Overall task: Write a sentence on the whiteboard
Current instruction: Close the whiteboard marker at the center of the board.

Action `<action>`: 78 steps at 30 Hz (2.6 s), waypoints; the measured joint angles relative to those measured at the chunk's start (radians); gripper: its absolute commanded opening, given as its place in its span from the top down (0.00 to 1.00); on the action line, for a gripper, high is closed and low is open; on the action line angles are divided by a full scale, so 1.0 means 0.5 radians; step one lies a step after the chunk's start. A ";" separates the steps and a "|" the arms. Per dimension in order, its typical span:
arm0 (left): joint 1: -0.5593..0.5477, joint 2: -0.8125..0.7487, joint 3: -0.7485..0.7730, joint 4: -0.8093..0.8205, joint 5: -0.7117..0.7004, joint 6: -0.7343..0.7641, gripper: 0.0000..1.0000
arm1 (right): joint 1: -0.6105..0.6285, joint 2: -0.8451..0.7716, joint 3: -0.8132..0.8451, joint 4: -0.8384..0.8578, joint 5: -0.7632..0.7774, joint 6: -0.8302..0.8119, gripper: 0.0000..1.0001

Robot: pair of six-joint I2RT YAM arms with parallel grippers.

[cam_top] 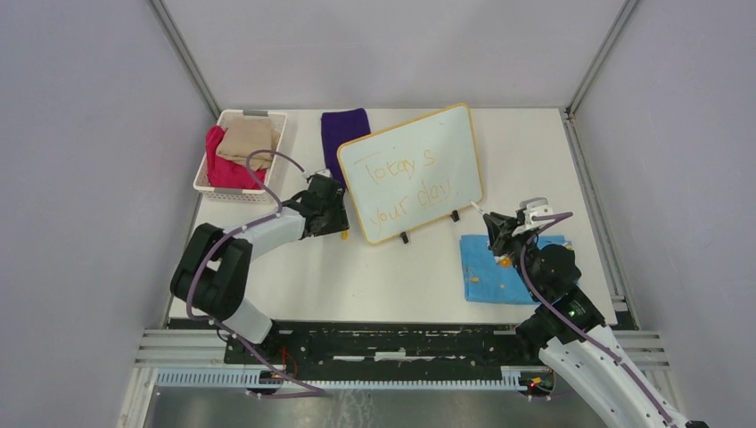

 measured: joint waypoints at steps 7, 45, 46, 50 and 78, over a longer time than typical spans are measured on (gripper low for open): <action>-0.046 0.142 0.031 0.027 -0.037 -0.001 0.49 | 0.000 -0.052 -0.004 0.000 0.001 -0.001 1.00; -0.183 -0.281 -0.085 -0.307 -0.133 -0.393 0.71 | 0.000 -0.092 -0.031 -0.001 0.006 0.007 1.00; -0.186 -0.276 -0.086 -0.309 -0.127 -0.407 0.73 | 0.000 -0.092 -0.031 -0.001 0.007 0.007 1.00; -0.185 -0.248 -0.095 -0.305 -0.127 -0.442 0.80 | 0.000 -0.105 -0.031 -0.001 0.007 0.006 1.00; 0.018 0.063 -0.013 -0.239 -0.170 -0.456 0.82 | 0.010 -0.134 -0.046 -0.008 0.014 0.005 1.00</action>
